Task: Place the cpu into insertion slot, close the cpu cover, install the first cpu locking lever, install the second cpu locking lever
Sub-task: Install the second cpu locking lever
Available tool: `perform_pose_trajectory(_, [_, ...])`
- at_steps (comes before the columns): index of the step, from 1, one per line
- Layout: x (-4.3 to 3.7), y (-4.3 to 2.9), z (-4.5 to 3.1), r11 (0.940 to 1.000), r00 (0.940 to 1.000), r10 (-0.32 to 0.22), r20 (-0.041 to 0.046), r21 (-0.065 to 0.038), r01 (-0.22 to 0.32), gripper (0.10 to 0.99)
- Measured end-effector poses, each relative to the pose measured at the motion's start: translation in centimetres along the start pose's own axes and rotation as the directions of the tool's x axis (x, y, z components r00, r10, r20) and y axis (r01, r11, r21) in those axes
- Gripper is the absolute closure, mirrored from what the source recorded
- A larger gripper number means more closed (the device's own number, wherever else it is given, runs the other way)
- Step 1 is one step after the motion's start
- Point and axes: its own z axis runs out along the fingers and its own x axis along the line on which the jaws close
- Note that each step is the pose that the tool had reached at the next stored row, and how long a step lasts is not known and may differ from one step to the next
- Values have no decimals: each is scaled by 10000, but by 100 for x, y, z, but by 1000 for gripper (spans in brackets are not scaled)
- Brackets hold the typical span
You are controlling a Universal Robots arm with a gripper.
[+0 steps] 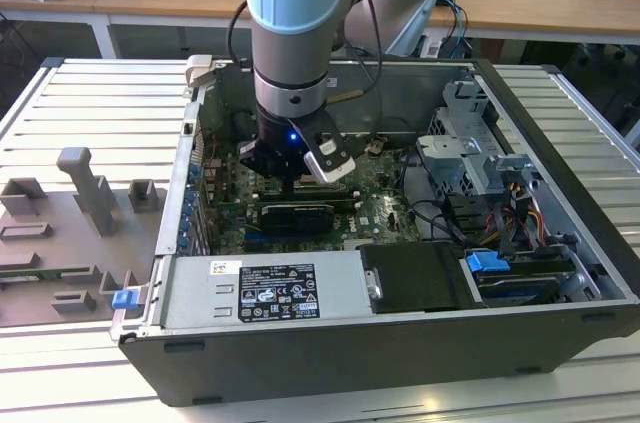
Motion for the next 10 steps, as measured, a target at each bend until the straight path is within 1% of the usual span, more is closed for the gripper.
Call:
perform_pose_trajectory(1, [5,-6,16,10000,10000,-15,-1,-22,15,980])
perform_pose_trajectory(3, [22,-13,31,9999,10000,-42,-1,-99,42,980])
perform_pose_trajectory(5, [46,-22,50,9996,10000,-89,4,-278,89,980])
perform_pose_trajectory(7, [49,-24,60,9991,9999,-107,11,-406,108,980])
perform_pose_trajectory(10, [49,-31,92,9984,9999,-130,17,-556,131,980])
